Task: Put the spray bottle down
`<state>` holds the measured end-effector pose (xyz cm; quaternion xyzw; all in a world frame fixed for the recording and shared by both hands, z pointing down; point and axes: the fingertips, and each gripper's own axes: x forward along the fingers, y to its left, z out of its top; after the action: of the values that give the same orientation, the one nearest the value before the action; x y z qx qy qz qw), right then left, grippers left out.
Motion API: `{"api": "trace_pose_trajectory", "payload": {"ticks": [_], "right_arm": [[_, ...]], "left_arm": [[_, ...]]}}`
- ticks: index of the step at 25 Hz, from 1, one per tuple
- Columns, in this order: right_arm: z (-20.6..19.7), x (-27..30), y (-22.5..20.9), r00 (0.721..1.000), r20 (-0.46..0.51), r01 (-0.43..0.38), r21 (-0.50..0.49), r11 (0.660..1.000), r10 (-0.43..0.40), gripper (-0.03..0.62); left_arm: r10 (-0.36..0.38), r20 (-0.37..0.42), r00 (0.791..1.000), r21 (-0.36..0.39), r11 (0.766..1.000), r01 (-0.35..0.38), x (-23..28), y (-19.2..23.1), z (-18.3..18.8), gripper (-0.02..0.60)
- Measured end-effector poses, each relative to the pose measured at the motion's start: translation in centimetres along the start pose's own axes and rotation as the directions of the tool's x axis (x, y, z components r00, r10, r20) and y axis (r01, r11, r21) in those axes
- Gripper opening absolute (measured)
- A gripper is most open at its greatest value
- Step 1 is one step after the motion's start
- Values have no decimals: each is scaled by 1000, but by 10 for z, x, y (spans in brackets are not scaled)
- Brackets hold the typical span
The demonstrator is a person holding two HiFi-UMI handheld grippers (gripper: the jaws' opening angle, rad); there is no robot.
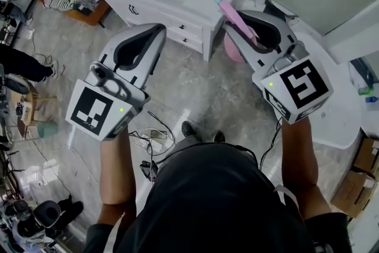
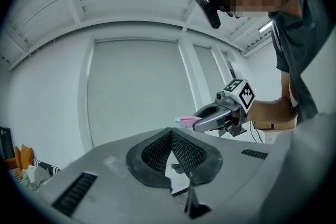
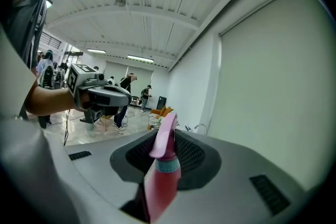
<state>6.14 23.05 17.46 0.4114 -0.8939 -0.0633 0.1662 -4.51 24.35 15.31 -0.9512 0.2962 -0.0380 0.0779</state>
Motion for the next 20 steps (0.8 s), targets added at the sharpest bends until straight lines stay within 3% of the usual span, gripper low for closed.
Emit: {"api": "trace_pose_trajectory", "payload": {"ticks": [7, 20], "right_arm": [[9, 28, 10, 999, -18, 37, -3, 999, -37, 97], [6, 35, 11, 995, -59, 84, 5, 996, -84, 97]], "left_arm": [[-26, 24, 999, -17, 1000, 27, -14, 31, -9, 4], [-71, 75, 995, -59, 995, 75, -10, 43, -25, 4]]}}
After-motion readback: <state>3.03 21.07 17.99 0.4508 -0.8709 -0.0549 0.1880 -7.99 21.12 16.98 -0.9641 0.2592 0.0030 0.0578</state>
